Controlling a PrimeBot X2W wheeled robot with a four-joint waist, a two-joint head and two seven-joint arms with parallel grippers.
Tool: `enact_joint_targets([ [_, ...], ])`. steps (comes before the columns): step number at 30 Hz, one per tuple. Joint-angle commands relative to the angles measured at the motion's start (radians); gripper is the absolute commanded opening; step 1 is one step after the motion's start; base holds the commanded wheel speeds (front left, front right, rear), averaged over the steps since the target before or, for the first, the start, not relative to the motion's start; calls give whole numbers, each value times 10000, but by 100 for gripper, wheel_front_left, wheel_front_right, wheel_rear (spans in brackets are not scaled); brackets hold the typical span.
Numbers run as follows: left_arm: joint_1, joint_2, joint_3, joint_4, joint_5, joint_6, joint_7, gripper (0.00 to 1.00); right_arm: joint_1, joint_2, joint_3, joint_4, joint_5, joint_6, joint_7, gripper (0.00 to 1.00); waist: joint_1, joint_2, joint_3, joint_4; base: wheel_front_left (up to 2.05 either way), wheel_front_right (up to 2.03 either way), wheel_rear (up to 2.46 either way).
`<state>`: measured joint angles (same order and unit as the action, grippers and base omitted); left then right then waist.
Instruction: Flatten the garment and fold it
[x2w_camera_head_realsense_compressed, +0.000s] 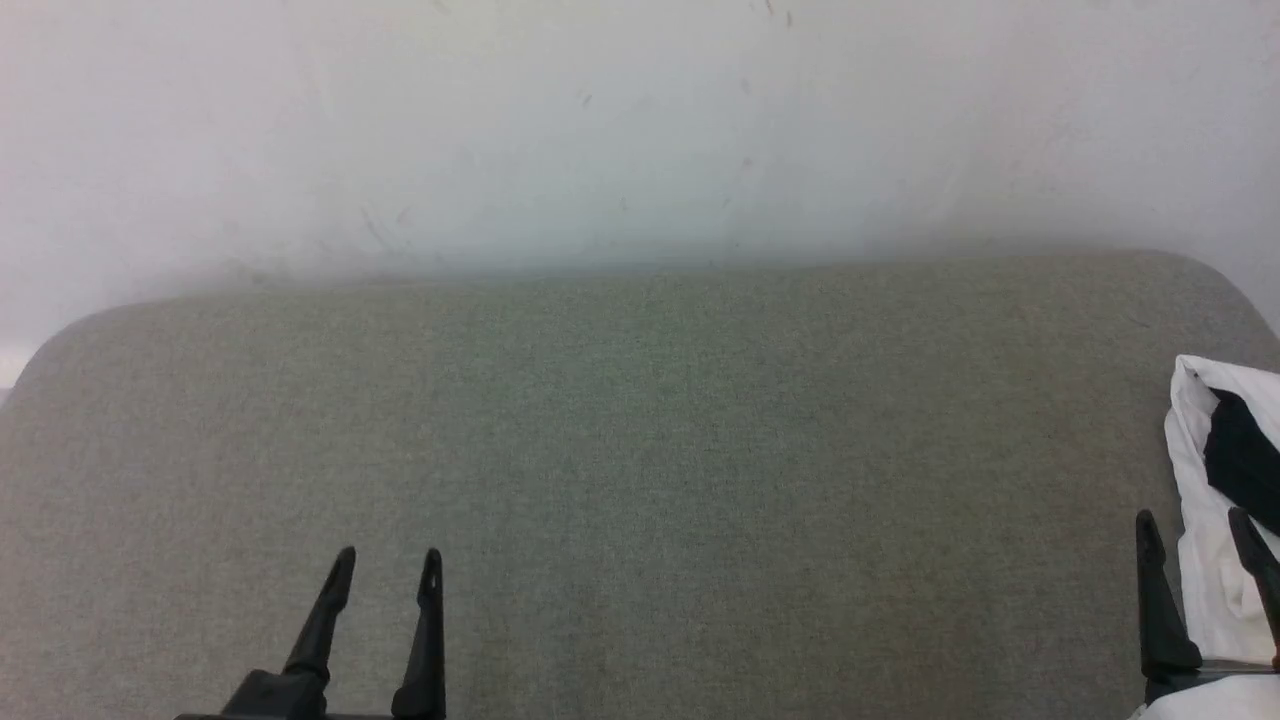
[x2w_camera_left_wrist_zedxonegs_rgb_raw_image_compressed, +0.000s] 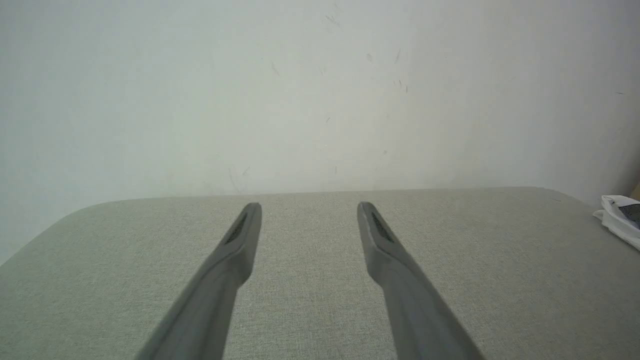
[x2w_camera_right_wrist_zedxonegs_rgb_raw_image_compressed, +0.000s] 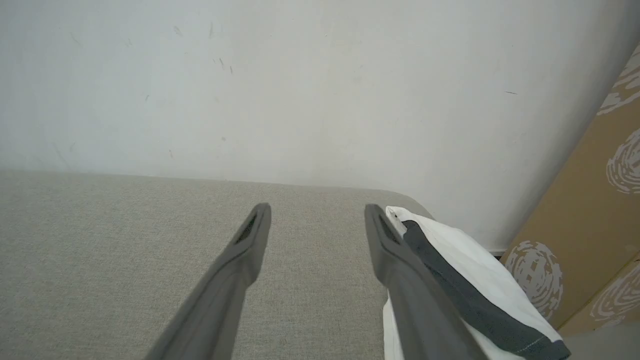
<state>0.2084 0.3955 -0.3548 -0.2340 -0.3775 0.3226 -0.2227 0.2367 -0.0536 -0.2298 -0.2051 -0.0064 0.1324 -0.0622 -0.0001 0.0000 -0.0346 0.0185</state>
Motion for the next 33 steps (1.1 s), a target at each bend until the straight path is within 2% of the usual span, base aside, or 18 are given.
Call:
enact_joint_targets([
  [1,-49,-80,-15,225,-49,-162,-144,100,27,32,-6,157,72,-17,-125,100,1,0,25,1,0,0,0],
  [13,-382,-353,180,662,2,-424,-355,100,-378,33,240,617,24,-17,-359,100,1,0,171,-89,0,0,0],
  [14,-282,-332,161,642,-6,-330,-307,0,-283,2,219,612,0,0,-293,0,2,0,173,-88,0,0,0],
  [33,-462,-664,517,822,391,-630,-30,0,-491,-2,428,765,-4,0,-171,0,2,0,193,-100,0,0,0],
])
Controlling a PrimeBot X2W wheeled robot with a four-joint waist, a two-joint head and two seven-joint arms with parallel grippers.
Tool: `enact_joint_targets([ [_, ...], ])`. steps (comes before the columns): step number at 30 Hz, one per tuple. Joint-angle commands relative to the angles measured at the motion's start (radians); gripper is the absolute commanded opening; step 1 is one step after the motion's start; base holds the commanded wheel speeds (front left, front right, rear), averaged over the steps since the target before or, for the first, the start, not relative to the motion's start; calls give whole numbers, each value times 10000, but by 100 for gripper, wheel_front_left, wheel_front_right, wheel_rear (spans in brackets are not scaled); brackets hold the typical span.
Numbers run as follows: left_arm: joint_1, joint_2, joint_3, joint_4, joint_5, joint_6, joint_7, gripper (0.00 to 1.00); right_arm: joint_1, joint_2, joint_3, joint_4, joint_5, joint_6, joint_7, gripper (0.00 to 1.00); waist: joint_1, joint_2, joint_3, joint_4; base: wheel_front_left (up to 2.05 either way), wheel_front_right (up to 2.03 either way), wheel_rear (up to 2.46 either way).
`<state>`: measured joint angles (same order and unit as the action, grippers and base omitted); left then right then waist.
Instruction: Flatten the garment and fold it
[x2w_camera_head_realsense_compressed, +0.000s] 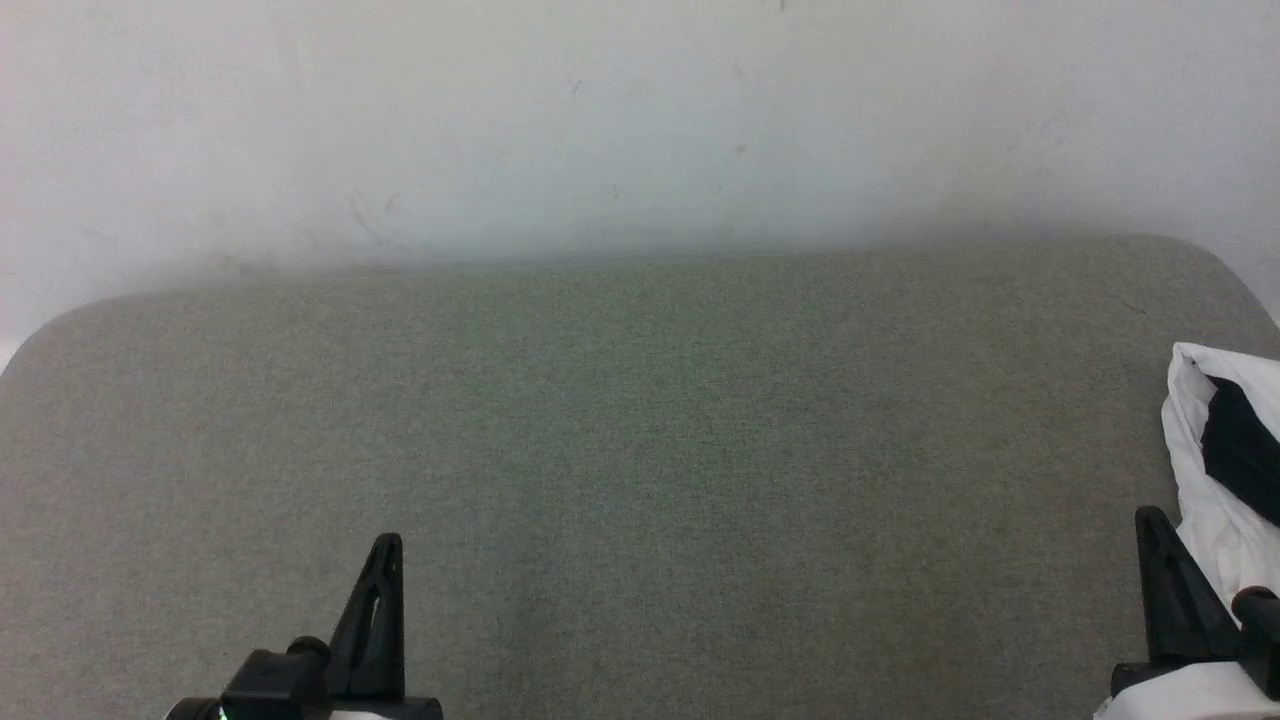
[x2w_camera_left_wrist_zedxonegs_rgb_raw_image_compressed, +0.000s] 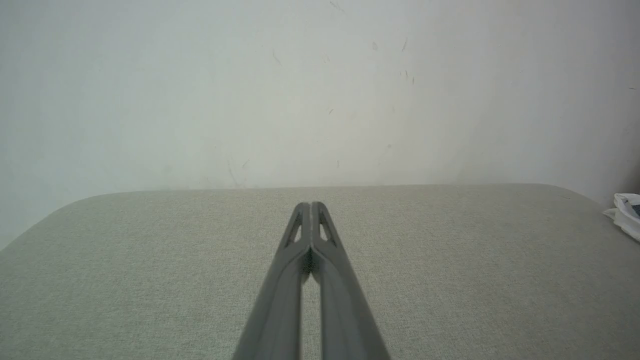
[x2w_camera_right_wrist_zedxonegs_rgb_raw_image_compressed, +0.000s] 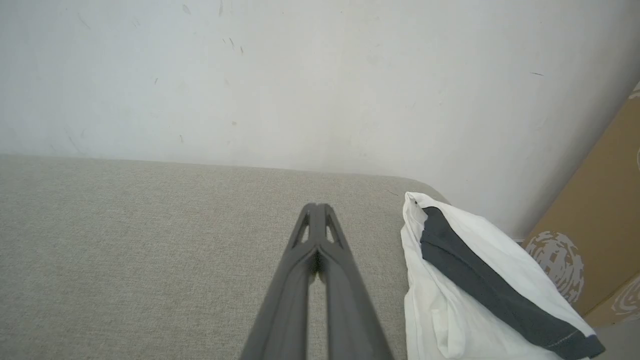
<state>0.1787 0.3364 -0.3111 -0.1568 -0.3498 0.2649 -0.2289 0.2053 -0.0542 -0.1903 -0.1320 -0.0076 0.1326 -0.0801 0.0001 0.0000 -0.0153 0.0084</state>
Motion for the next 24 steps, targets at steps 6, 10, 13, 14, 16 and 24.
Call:
enact_joint_targets([
  [6,-252,-223,242,131,297,-193,152,0,-278,6,134,103,12,-3,49,0,0,0,9,-4,0,0,0],
  [10,-310,-323,351,185,417,-285,233,0,-345,7,200,149,14,-4,78,0,0,0,14,-7,0,0,0],
  [13,-354,-398,432,226,508,-355,293,0,-396,8,251,183,16,-4,99,0,0,0,18,-10,0,0,0],
  [14,-368,-423,459,240,538,-378,313,0,-413,8,267,195,16,-4,106,0,0,0,19,-10,0,0,0],
  [16,-397,-473,513,267,599,-425,354,0,-446,9,301,218,18,-4,120,0,0,0,22,-12,0,0,0],
  [24,-513,-671,729,375,840,-609,515,0,-580,12,434,310,22,-6,177,0,0,0,33,-18,0,0,0],
])
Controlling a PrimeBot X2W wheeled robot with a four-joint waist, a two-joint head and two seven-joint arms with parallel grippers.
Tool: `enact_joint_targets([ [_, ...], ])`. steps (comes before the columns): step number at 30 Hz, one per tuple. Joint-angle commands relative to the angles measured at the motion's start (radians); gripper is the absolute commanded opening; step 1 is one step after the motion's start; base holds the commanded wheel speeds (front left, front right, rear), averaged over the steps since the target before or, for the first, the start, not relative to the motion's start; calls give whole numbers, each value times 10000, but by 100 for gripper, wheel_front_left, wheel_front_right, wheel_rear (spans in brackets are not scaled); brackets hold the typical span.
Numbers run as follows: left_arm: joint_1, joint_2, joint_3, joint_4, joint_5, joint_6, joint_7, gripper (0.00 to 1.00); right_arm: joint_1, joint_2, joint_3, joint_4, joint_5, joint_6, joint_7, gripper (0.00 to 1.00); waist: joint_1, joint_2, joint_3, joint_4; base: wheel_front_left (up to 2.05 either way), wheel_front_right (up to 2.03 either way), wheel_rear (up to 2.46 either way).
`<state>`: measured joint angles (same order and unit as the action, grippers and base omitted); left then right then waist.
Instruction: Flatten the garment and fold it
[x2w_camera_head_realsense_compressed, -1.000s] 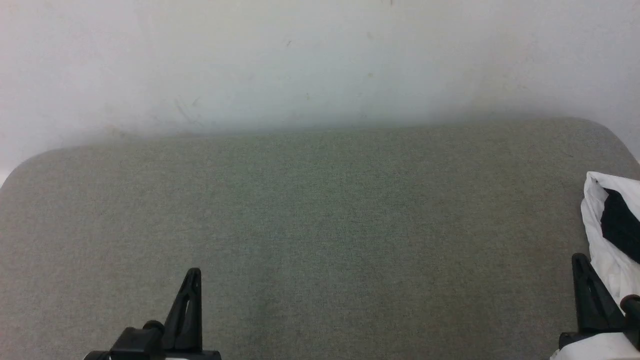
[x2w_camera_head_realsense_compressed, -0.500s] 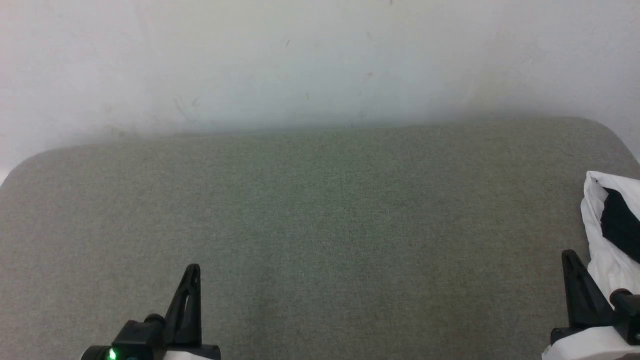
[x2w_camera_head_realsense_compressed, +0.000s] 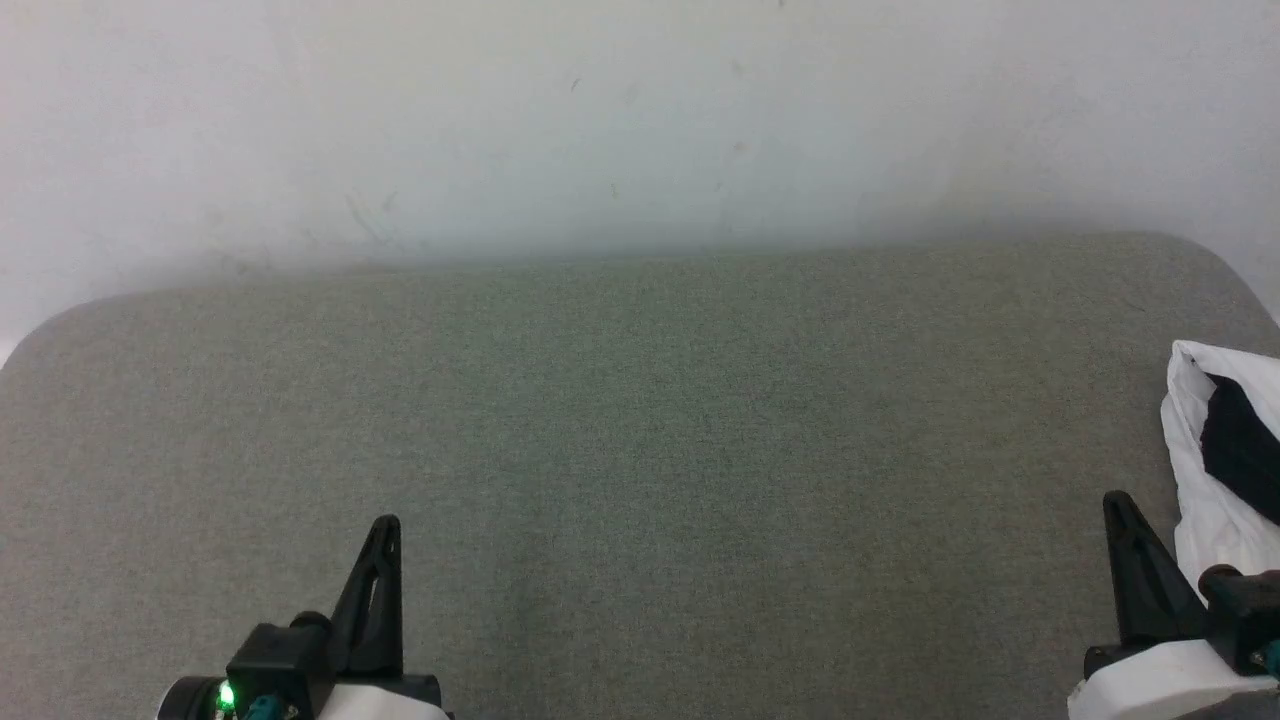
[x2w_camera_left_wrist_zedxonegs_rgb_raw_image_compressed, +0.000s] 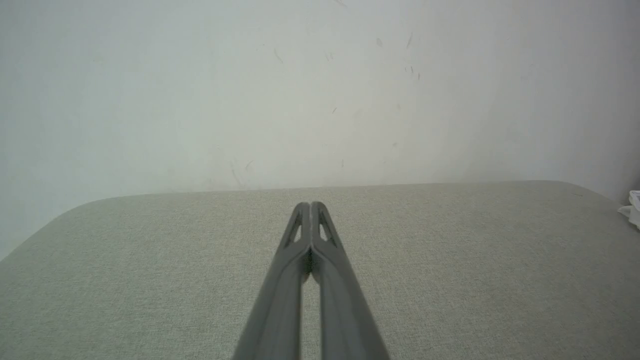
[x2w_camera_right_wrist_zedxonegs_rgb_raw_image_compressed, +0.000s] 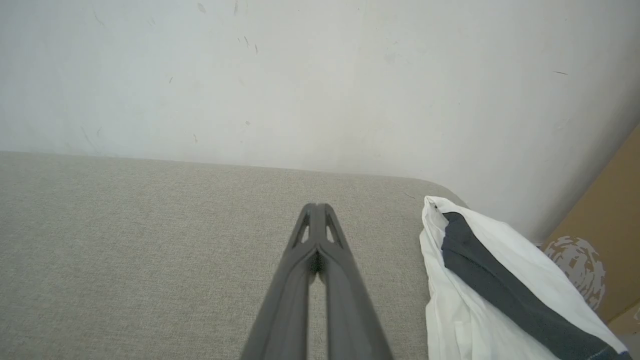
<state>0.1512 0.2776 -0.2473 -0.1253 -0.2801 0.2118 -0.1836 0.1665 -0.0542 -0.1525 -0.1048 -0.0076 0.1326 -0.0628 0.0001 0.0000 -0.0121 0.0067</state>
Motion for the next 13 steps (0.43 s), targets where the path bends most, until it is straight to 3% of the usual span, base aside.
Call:
enact_joint_targets([
  [1,-253,-107,118,74,172,-102,82,0,-208,12,73,49,23,-6,11,0,0,0,2,-1,0,0,0],
  [13,-427,-406,443,237,535,-380,324,0,-409,16,273,187,30,-8,97,0,0,0,19,-10,0,0,0],
])
